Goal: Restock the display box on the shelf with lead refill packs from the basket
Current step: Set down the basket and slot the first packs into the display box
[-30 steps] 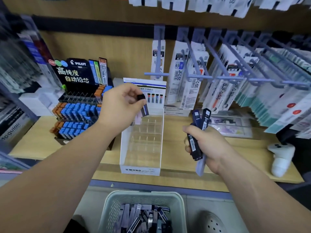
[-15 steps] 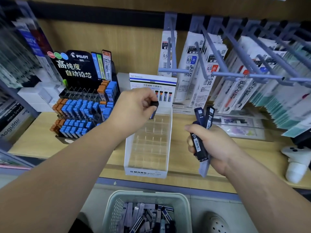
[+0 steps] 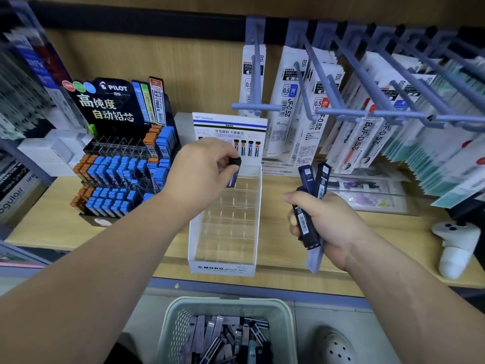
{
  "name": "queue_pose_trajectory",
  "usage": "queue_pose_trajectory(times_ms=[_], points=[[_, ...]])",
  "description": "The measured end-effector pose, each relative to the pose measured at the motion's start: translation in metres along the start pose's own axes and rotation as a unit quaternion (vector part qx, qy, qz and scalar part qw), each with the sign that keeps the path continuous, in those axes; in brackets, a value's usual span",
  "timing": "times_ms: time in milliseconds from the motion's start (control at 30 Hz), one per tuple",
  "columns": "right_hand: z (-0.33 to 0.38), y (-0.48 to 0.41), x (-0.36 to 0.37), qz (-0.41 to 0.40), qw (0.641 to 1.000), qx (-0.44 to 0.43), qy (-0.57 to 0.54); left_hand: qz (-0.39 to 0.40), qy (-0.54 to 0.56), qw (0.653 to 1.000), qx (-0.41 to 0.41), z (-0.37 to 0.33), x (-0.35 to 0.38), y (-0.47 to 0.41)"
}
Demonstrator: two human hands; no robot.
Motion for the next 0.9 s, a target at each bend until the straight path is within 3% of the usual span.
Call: queue_pose_trajectory(times_ms=[100, 367, 433, 500, 600, 667, 900], points=[[0.000, -0.001, 0.000, 0.001, 1.000, 0.000, -0.004, -0.008, -0.092, 0.994, 0.065, -0.005, -0.001, -0.002], [0.000, 0.002, 0.005, 0.023, 1.000, -0.004, 0.002, -0.006, -0.159, 0.985, 0.066, -0.002, -0.001, 0.002], [0.003, 0.004, 0.010, 0.033, 0.999, -0.019, -0.017, -0.032, -0.108, 0.993, 0.022, -0.012, -0.008, 0.003], [0.006, 0.004, 0.013, 0.018, 0.998, -0.041, -0.041, -0.031, 0.053, 0.993, -0.101, -0.017, -0.007, 0.011], [0.007, 0.002, 0.012, -0.056, 0.994, -0.065, -0.060, 0.083, 0.299, 0.921, -0.236, -0.043, 0.024, 0.038], [0.006, 0.002, 0.014, -0.092, 0.991, -0.060, -0.070, 0.145, 0.340, 0.898, -0.239, -0.061, 0.038, 0.053], [0.009, 0.006, 0.029, -0.120, 0.988, -0.043, -0.089, 0.099, 0.341, 0.897, -0.264, -0.052, 0.038, 0.059]])
Point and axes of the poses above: each hand's wrist, its own y-axis away from the middle knuckle, its own x-axis out of the palm, z = x × y, the point moved 8 cm from there along -y, towards the middle knuckle, and after that the axes turned 9 degrees about x, right-handed, at the moved point
